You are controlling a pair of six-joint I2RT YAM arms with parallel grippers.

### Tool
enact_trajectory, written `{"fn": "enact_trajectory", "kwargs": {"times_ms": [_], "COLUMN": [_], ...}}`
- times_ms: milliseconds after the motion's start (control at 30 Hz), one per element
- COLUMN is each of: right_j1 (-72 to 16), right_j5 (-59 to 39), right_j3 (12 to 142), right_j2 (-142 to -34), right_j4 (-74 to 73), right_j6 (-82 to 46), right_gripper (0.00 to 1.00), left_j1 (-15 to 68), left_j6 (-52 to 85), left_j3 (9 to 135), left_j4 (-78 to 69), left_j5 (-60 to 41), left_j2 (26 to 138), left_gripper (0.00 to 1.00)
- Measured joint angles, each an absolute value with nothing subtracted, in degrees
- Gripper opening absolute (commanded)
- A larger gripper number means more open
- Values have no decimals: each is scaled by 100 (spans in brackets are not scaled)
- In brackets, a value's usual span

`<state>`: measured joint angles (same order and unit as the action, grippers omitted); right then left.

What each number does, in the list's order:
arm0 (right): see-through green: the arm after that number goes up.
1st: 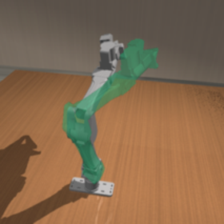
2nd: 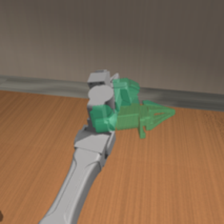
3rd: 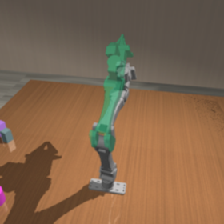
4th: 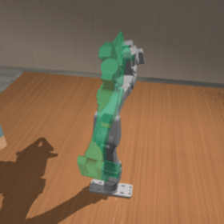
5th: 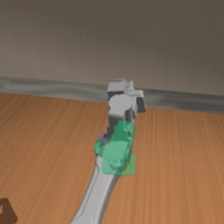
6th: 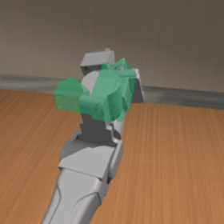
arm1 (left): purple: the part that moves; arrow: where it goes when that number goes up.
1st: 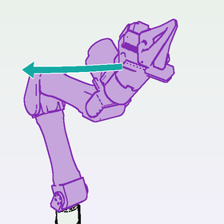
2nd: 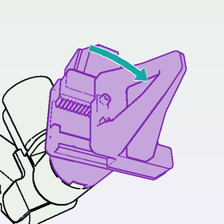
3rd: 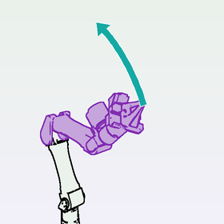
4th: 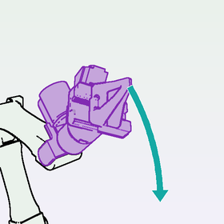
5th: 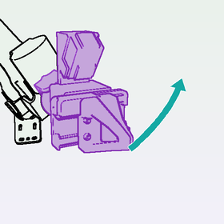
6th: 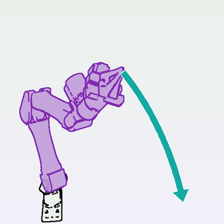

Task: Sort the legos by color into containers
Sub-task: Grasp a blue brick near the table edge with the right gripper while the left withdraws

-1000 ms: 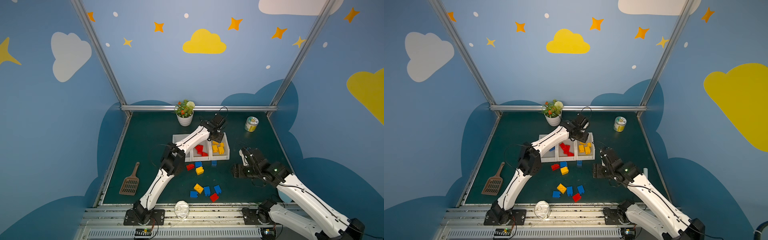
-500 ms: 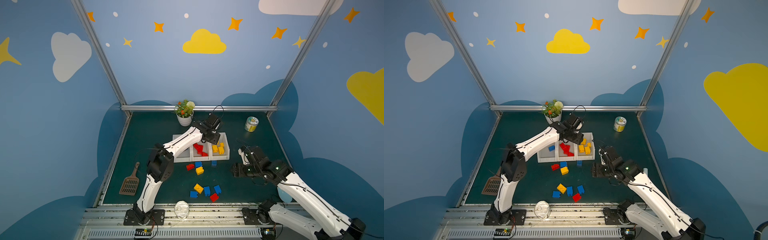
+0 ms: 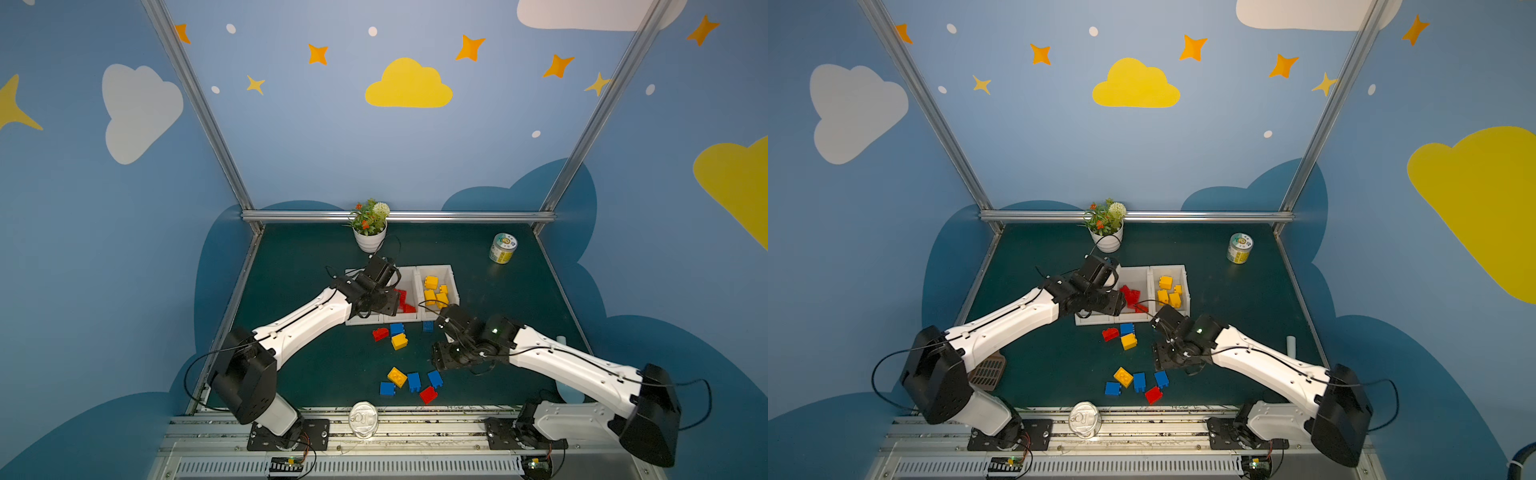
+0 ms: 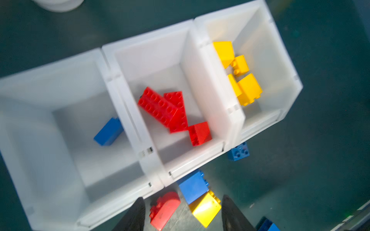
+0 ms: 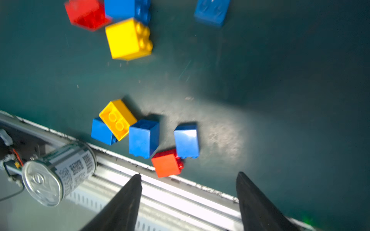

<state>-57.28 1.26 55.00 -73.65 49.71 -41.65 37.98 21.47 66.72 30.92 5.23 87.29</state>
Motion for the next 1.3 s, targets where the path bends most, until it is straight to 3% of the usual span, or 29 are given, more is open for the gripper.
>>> {"fn": "enact_trajectory", "kwargs": {"times_ms": [433, 833, 1300], "right_j1": [-6584, -6853, -6954], "right_j5": [73, -123, -224], "right_j3": [6416, 6460, 6453], "right_j2": [-9059, -9470, -9708], "right_j4": [5035, 4890, 4672], "right_j6": [-4654, -4788, -4991], "right_gripper": [69, 60, 48], "left_j1": [3514, 3385, 3374], "left_j6": [2493, 2880, 3159], "left_j3": [5535, 4421, 4058], "left_j4": [3044, 3009, 3114], "left_j5": [738, 904, 1007], "left_j2": [7140, 5964, 5378], "left_gripper": [62, 62, 62]}}
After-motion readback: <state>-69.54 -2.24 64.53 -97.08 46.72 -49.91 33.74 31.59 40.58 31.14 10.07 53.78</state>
